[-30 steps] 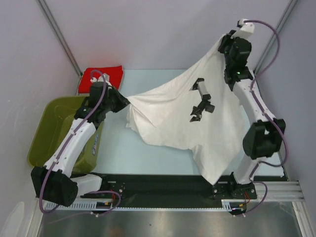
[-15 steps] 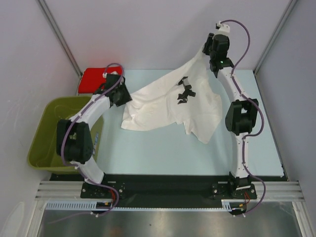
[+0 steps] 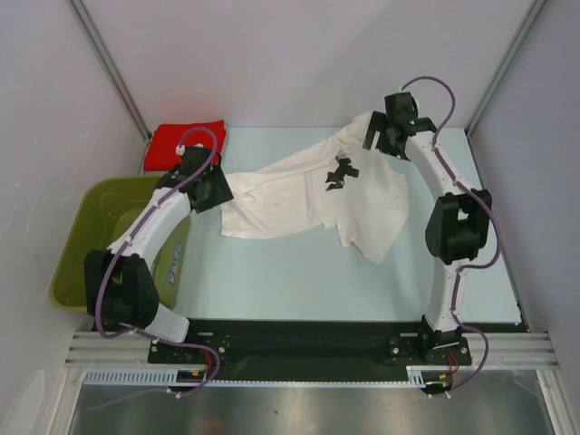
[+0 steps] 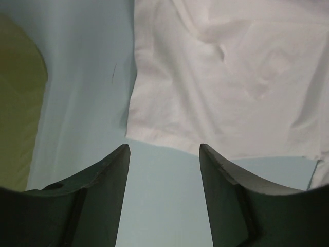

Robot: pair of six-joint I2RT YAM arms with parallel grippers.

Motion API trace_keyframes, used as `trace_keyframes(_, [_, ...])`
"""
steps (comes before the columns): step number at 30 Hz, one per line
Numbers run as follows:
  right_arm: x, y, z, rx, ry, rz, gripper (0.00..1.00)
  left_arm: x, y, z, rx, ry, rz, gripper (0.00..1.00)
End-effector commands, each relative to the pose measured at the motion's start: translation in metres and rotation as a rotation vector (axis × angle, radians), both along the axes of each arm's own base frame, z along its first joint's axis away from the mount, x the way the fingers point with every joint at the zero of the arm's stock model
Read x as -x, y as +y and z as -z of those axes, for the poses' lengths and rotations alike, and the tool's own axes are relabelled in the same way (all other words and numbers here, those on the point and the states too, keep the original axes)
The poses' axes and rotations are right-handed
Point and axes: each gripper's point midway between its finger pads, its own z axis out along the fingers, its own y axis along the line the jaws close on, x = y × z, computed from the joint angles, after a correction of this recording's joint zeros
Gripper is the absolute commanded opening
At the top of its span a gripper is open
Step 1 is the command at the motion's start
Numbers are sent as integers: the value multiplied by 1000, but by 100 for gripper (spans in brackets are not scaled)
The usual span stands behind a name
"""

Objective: Fold and stack the t-shirts
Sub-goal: Flatten the tshirt out

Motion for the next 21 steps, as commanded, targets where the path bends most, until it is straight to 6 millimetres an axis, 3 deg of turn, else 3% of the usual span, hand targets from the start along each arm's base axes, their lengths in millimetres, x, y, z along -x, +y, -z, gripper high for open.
trace_keyframes(1, [82,20,-38,-152,66,-46,100,38,-4,10,84,60,-32,61])
trace_keyframes(2, [96,24,-32,-186,92,-68,100,47,-3,20,96,85,-50,56])
trace_keyframes(3, [123,26,-3,-206,178,-78,100,50,-5,25,117,93,-73,54])
trace_keyframes(4, [139,39,0,-271,206,-129,100,51,-5,28,130,98,-79,53])
trace_keyframes(5, [157,41,-12,-303,185,-152,100,51,-8,32,152,104,-78,52])
trace_keyframes(6, [184,43,17,-326,267,-151,100,50,-8,38,157,122,-85,51])
trace_keyframes(7, [197,48,18,-367,278,-176,100,49,-8,40,158,133,-89,51])
trace_keyframes(8, [214,46,10,-381,252,-180,100,46,-6,40,154,131,-91,51])
trace_keyframes(9, [235,39,32,-374,306,-146,97,45,-5,49,148,158,-85,50])
trace_keyframes(11, [253,23,32,-393,254,-97,91,45,-1,55,142,179,-79,48])
trace_keyframes(12, [269,23,52,-457,288,-64,80,46,-1,58,147,191,-78,48])
trace_keyframes(14, [276,17,56,-573,259,-22,65,54,2,64,150,204,-90,48])
trace_keyframes(15, [283,22,50,-640,230,-34,64,58,-3,66,181,211,-79,48])
trace_keyframes(19, [292,20,68,-713,242,53,64,67,-5,68,216,199,-110,62])
trace_keyframes(21, [296,20,75,-718,260,62,64,72,-4,77,231,219,-143,64])
